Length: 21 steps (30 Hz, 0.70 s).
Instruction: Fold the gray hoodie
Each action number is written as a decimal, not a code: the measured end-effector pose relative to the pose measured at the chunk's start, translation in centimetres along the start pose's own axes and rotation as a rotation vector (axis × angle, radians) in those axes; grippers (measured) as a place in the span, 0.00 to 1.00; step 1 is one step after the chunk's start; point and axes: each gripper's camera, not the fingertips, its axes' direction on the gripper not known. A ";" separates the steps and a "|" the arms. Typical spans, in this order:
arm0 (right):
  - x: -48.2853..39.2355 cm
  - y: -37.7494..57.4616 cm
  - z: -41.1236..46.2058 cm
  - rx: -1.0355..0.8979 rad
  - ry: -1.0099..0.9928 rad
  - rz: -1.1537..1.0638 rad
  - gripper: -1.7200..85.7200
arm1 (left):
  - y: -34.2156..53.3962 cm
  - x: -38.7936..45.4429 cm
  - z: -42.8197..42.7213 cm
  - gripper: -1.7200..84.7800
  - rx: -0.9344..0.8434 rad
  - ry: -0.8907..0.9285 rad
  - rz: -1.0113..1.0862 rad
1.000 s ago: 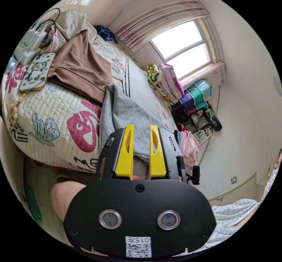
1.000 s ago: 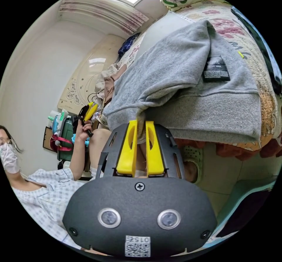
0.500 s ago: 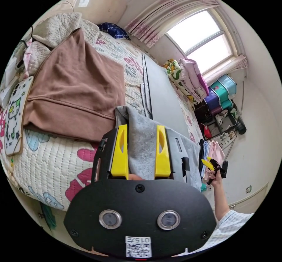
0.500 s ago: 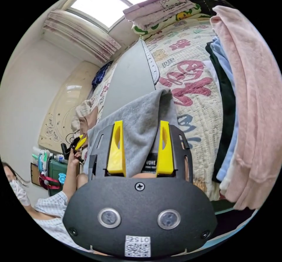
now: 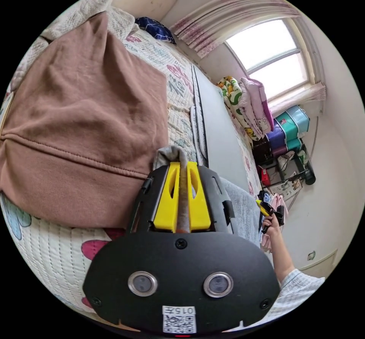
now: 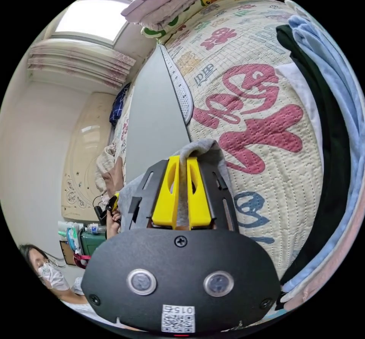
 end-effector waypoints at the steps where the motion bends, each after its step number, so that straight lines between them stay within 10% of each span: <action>1: 0.6 0.2 0.1 0.027 -0.015 0.011 0.05 | -0.2 -0.6 -0.4 0.05 0.016 0.046 -0.011; 21: 1.7 9.2 11.2 0.166 0.509 -0.463 0.08 | -3.6 1.4 1.1 0.08 0.107 0.056 0.098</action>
